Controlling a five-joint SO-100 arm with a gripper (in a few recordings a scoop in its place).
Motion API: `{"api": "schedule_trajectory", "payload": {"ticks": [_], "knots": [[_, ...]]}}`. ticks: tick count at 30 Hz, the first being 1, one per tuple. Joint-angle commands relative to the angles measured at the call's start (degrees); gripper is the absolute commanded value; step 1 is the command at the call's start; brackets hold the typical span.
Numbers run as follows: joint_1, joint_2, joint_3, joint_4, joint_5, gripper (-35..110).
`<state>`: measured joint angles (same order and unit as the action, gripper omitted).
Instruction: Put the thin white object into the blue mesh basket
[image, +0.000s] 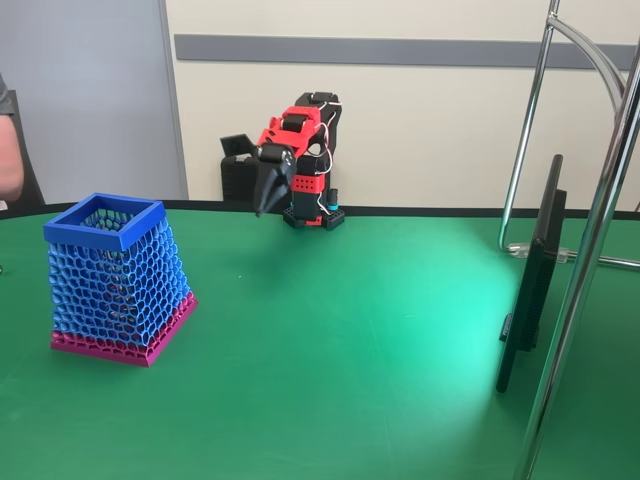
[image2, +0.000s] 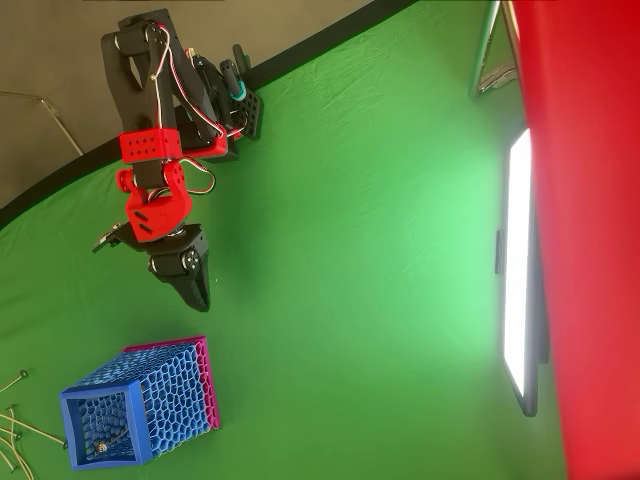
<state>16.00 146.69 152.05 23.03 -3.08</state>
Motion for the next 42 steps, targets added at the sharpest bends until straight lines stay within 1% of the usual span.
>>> {"api": "schedule_trajectory", "payload": {"ticks": [1,6,15,20,23,30,33,35,42], "knots": [[-2.2,6.7,4.7,2.1,-2.4,6],[-5.1,16.8,12.8,6.0,-5.0,7],[-10.0,32.9,22.1,15.2,-7.4,6],[-11.1,39.8,24.5,21.1,-7.6,5],[-12.0,43.9,24.6,26.2,-7.9,1],[-11.8,43.9,24.6,26.5,-7.3,1],[-11.4,43.9,24.6,26.5,-3.3,1],[-11.7,43.9,24.6,26.5,-2.5,1],[-12.0,43.9,24.6,26.5,-2.4,1]]}}
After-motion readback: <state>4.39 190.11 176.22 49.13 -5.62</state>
